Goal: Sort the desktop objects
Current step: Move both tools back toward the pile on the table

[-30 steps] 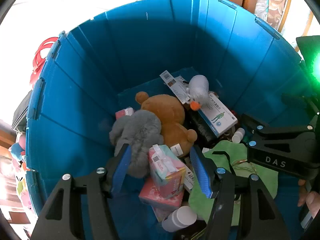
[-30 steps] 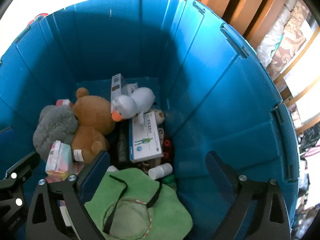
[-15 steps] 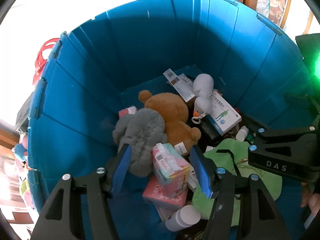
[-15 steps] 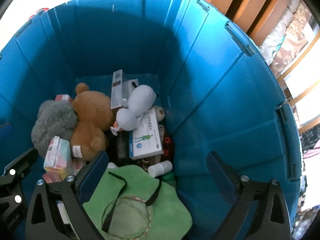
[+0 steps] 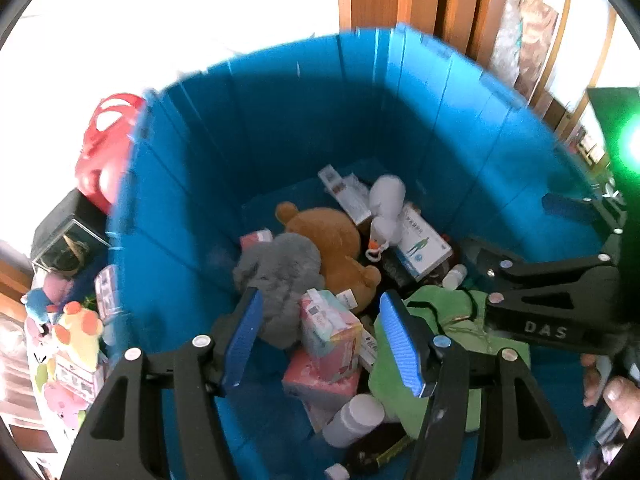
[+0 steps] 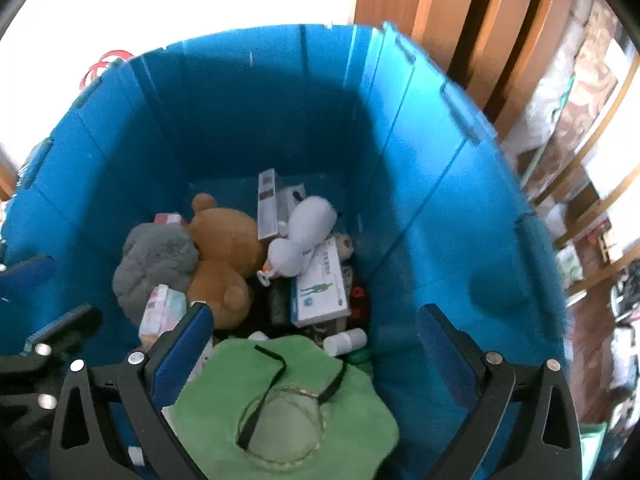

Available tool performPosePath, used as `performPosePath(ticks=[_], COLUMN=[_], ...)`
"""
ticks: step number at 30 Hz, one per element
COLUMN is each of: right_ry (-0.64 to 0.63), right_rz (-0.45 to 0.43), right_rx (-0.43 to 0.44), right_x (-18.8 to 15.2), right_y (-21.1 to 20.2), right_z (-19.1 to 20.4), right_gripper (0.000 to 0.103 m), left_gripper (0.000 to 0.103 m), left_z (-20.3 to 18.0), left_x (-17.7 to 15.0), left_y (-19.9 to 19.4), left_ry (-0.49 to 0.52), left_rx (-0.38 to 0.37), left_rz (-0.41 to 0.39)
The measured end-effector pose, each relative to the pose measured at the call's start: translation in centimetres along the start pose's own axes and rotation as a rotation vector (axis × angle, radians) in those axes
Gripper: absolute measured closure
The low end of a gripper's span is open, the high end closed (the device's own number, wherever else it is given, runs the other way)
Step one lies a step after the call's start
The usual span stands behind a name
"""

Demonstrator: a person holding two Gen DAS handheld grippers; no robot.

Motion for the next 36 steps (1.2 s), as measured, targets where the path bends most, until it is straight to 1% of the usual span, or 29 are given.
performPosePath(ticks=[5, 8, 11, 14, 16, 18, 20, 23, 25, 26, 29, 32, 36], right_ry=[-0.020, -0.048, -0.084, -0.107, -0.134, -0.163, -0.191, -0.223, -0.238, -0.237, -0.253, -0.272, -0.293], right_rz=[-0.124, -0.201, -0.254, -0.290, -0.321, -0.350, -0.378, -0.416, -0.423, -0.423, -0.430, -0.414, -0.356], right_rx=[0.048, 0.095, 0.141, 0.180, 0.205, 0.225, 0.243, 0.302, 0.376, 0.400, 0.435, 0.466, 0.494], right_x=[0.1, -0.3, -1.1, -2.0, -2.7, -3.2, -3.8, -4.7, -5.3, -5.4, -5.9, -6.3, -7.2], right_y=[-5.0, -7.9, -9.8, -11.1, -12.1, -13.0, -13.7, -14.1, -13.5, -13.1, -11.7, -10.2, -7.4], right_z=[2.9, 6.0, 9.5, 12.9, 16.1, 18.9, 21.8, 26.0, 29.0, 30.1, 33.6, 36.5, 39.7], right_gripper=[0.000, 0.000, 0.000, 0.000, 0.000, 0.000, 0.000, 0.000, 0.000, 0.000, 0.000, 0.000, 0.000], left_gripper=[0.043, 0.043, 0.043, 0.042, 0.034, 0.031, 0.031, 0.031, 0.031, 0.031, 0.031, 0.031, 0.031], left_z=[2.9, 5.5, 9.0, 12.4, 15.3, 18.2, 21.9, 27.2, 30.5, 32.5, 36.5, 39.1, 40.3], left_x=[-1.6, -3.4, -5.8, -8.1, -10.1, -12.0, -14.5, -18.2, -20.2, -21.6, -25.1, -28.5, -31.6], left_y=[-6.1, -9.2, -11.0, -11.5, -11.5, -11.1, -10.1, -8.0, -6.7, -5.9, -3.9, -1.7, 1.1], left_ry=[-0.028, -0.046, -0.107, -0.161, -0.200, -0.244, -0.296, -0.361, -0.400, -0.423, -0.460, -0.483, -0.488], left_rx=[-0.086, -0.105, -0.112, -0.070, -0.013, 0.021, 0.071, 0.122, 0.161, 0.199, 0.258, 0.295, 0.294], left_rz=[-0.102, -0.173, -0.215, -0.254, -0.284, -0.301, -0.295, -0.285, -0.274, -0.262, -0.217, -0.159, -0.089])
Point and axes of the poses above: each gripper's, at about its wrist camera, not at the fingertips, and y roughly the way its jaws point, z to its left, x to its top, the point moved 4 cm from there along y, roughly the way its jaws point, and after that the axes turned 10 degrees about x, right-handed, at the moved point
